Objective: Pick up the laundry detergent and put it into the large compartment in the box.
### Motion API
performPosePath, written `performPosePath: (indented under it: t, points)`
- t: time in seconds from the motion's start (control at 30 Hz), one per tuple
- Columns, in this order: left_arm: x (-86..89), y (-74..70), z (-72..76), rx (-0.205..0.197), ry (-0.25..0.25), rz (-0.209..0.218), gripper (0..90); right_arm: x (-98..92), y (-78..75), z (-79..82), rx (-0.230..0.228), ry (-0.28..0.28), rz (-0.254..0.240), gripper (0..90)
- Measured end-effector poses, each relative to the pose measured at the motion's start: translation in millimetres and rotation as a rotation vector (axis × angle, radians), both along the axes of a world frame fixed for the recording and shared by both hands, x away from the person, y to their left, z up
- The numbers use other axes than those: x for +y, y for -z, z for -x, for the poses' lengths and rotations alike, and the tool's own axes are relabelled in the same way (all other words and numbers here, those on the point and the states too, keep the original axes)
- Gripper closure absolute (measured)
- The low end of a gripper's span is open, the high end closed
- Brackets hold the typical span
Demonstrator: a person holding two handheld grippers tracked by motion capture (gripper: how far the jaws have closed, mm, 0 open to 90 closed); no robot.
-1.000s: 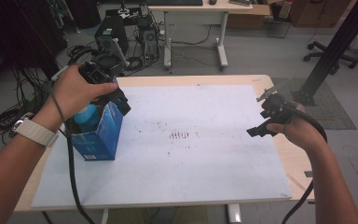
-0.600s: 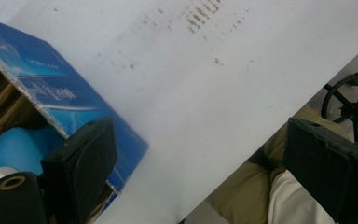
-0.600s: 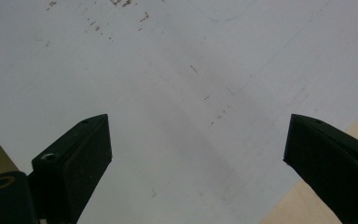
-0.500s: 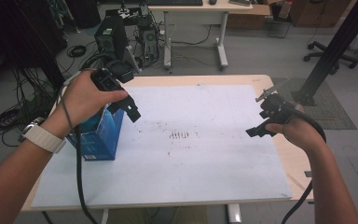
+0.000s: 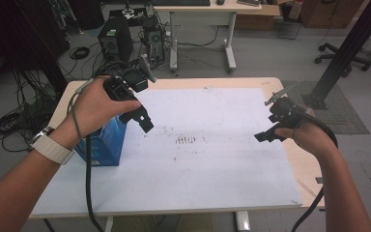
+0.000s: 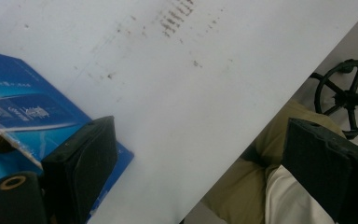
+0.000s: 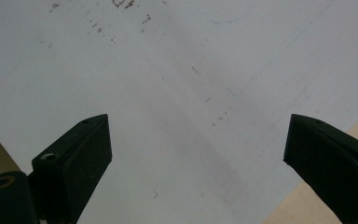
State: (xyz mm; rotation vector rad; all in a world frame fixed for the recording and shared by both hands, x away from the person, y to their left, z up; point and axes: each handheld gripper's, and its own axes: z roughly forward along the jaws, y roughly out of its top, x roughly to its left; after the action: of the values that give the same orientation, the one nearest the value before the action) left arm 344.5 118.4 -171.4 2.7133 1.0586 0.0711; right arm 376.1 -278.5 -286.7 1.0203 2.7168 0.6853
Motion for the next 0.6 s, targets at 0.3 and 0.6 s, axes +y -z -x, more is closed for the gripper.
performPosePath:
  t: [0.3, 0.6]
  points:
    - [-6.3, 2.3, 3.1, 0.006, 0.041, -0.003, 11.2, -1.4, 0.3, 1.1, -0.001, 0.002, -0.002, 7.5]
    - [-11.6, 3.1, 5.8, 0.042, 0.103, -0.009, 11.3, -4.4, -0.3, 2.0, -0.004, 0.006, -0.006, 7.6]
